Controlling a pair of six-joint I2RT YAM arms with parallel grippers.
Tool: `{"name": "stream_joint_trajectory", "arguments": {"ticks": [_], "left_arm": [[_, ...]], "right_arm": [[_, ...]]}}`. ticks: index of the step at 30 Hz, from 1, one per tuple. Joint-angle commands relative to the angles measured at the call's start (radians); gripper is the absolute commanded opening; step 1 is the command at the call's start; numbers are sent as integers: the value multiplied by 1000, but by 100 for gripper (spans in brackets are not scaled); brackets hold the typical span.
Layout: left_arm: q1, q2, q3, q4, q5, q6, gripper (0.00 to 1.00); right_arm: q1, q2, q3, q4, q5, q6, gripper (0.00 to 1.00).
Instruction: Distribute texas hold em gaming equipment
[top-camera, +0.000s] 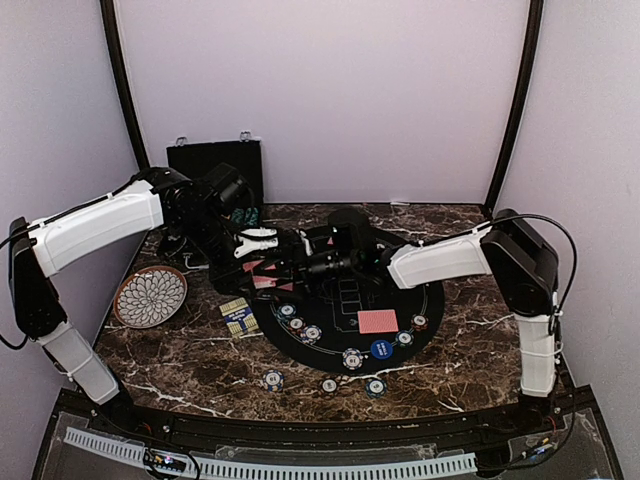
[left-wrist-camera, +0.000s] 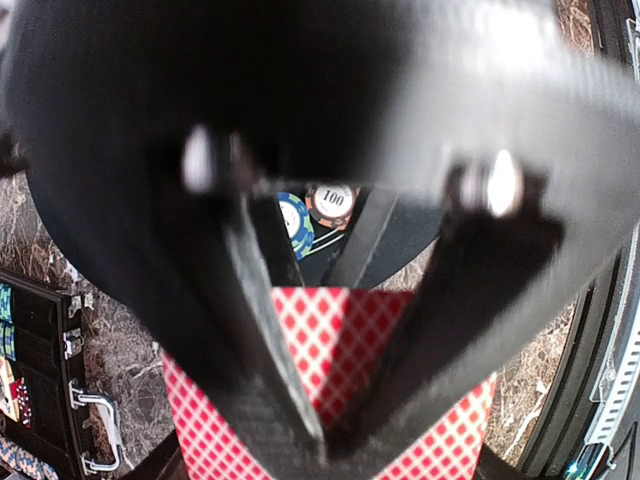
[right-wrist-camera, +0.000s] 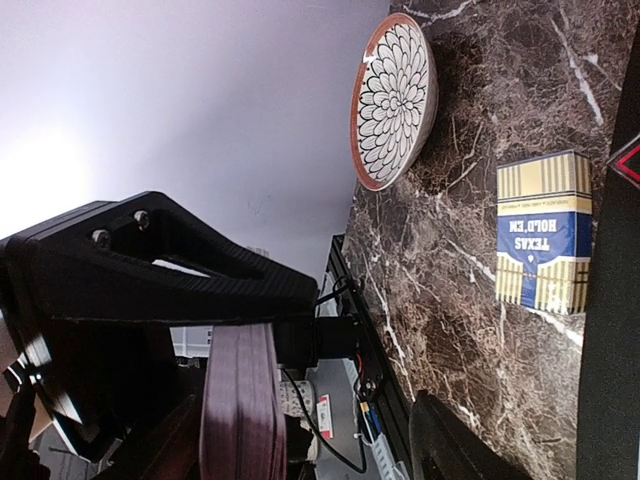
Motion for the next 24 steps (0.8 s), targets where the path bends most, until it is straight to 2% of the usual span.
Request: {"name": "stream_joint_trajectory", "arguments": {"ticks": [1,13,19,24], "left_arm": [[3,-24,3,11,12,-6,7],[3,-36,-11,8,0,-4,7],[3,-33,-14,10,-3,-4,7],[3,-33,-22,11,-9,-3,7]], "right_arm": [[-22,-41,-37,-129,33,-82,64],[-43,-131,-43,-217,38,-133,37],[-47,-154,-77,-115,7,-55,25],[-48,-158,-80,-98,-8,-35,13]]}}
